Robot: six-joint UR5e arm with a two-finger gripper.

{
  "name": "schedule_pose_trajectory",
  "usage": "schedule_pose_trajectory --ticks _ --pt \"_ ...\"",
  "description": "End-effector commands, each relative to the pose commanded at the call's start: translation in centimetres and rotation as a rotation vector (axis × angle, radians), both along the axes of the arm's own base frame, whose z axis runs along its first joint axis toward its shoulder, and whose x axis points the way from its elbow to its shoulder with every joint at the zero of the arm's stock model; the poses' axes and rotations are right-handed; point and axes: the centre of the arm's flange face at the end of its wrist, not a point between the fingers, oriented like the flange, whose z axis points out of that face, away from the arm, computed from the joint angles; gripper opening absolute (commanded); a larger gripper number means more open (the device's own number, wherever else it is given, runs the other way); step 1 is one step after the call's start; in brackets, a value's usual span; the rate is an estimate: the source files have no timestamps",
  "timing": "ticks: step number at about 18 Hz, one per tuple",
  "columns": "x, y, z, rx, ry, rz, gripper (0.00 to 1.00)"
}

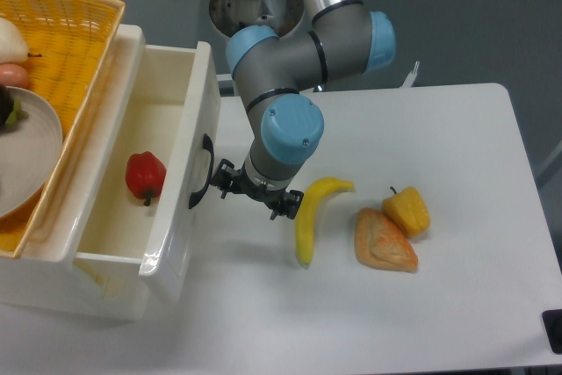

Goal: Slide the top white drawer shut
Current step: 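Push the drawer front with the gripper, sliding the drawer into the cabinet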

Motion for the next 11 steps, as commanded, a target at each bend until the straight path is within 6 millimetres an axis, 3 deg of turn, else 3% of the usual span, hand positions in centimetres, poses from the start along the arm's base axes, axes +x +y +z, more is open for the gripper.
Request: schedule_pose_trajectory --ticks 11 --pt "2.4 1.2 1.1 0.016 0.022 -0.041 1.00"
